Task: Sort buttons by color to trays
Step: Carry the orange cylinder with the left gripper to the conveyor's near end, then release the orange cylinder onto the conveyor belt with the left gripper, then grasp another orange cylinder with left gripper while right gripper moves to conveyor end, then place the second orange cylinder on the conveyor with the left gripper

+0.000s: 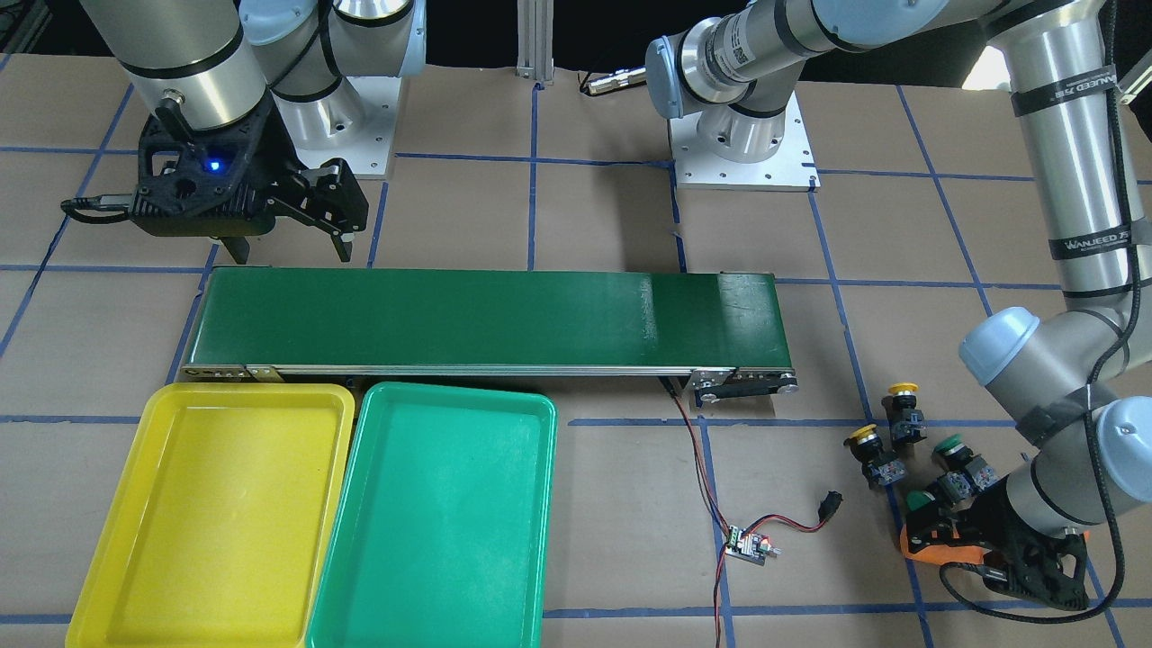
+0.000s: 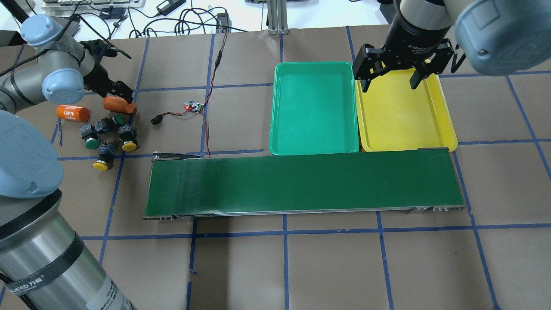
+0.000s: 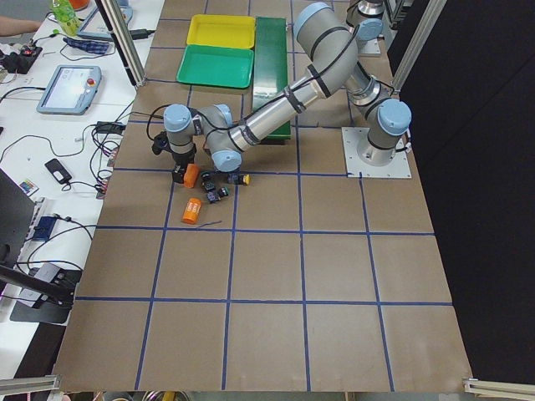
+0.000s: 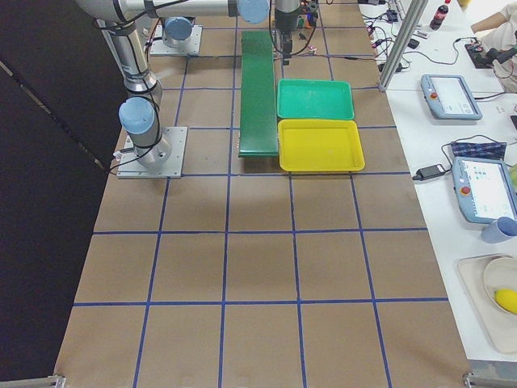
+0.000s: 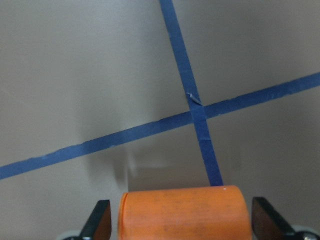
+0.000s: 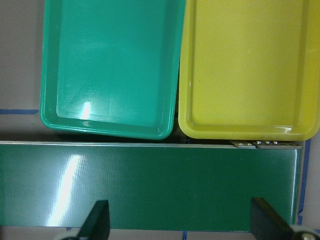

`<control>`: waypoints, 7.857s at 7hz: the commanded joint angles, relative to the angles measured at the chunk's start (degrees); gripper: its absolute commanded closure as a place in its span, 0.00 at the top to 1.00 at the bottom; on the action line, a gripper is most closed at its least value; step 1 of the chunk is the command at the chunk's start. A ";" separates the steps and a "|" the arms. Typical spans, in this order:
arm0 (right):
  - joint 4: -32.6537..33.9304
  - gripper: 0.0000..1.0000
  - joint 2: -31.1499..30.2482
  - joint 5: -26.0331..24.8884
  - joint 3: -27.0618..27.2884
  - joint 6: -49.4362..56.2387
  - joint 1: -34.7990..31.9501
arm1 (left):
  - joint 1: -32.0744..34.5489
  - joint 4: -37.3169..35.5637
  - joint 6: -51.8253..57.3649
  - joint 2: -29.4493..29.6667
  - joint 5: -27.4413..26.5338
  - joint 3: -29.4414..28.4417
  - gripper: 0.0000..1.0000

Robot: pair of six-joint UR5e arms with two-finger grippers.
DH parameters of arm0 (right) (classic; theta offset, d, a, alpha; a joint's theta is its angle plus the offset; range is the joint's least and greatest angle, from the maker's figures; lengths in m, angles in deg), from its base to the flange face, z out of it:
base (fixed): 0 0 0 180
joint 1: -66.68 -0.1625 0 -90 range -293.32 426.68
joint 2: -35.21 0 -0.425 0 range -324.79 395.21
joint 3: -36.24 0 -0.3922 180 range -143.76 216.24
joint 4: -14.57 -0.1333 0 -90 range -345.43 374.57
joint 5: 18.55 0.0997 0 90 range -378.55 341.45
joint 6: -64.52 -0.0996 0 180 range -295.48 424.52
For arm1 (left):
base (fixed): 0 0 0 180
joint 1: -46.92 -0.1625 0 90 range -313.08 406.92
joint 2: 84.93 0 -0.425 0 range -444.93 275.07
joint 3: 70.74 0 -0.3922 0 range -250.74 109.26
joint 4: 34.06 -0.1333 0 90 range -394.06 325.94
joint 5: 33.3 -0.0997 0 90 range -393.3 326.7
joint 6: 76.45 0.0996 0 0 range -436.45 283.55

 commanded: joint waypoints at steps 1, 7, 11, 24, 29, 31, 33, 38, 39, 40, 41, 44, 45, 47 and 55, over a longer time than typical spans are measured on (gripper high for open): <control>0.18 1.00 -0.23 -0.07 -0.04 0.15 0.32 | 0.00 0.00 0.10 0.85 -0.29 -0.01 1.00; -0.08 1.00 -0.58 -0.07 -0.75 -0.03 0.06 | 2.10 9.26 -8.88 -5.45 -0.11 -3.25 0.00; -0.08 1.00 -0.58 -0.16 -0.66 -0.03 0.15 | 11.32 18.46 -25.52 -20.99 0.06 9.77 0.00; -0.25 1.00 -1.10 -0.69 -0.31 0.41 0.32 | 13.55 19.28 -28.38 -40.63 3.06 29.22 1.00; 0.00 1.00 -3.83 -0.43 0.57 -0.11 -0.29 | -3.75 6.73 -6.72 -26.18 -3.19 17.49 1.00; 0.45 1.00 -3.39 0.28 1.53 -0.55 -1.17 | -4.31 3.95 -0.55 -16.51 -3.71 7.34 1.00; 0.53 1.00 -1.20 0.10 6.53 0.50 -2.31 | -6.05 3.95 3.24 -8.85 -3.10 0.89 1.00; 4.72 1.00 -1.02 -7.58 18.39 25.60 -2.75 | -11.16 4.04 8.71 -1.00 1.21 -5.10 1.00; 9.80 1.00 -0.84 -9.28 20.76 33.82 -2.23 | -11.25 4.04 8.71 -0.30 1.29 -5.20 1.00; 16.72 1.00 -0.84 -9.30 24.53 38.60 -0.66 | -11.34 4.04 8.71 0.41 0.95 -5.29 1.00; 24.62 1.00 -1.10 -9.39 28.74 47.52 2.14 | -11.34 4.04 8.71 0.94 0.86 -5.20 1.00; 30.50 1.00 -1.54 -7.56 31.60 72.21 16.52 | -11.43 4.04 8.71 1.82 1.21 -4.68 1.00; 32.94 1.00 -1.54 -5.63 31.68 82.92 21.11 | -11.34 4.04 8.71 1.82 1.29 -4.76 1.00; 33.49 1.00 -3.29 -4.39 32.82 93.88 22.03 | -11.43 4.04 8.71 2.43 1.12 -4.76 1.00; 33.32 1.00 -9.98 -0.16 41.35 104.48 13.51 | -10.03 14.71 4.69 -1.93 0.42 -5.64 0.00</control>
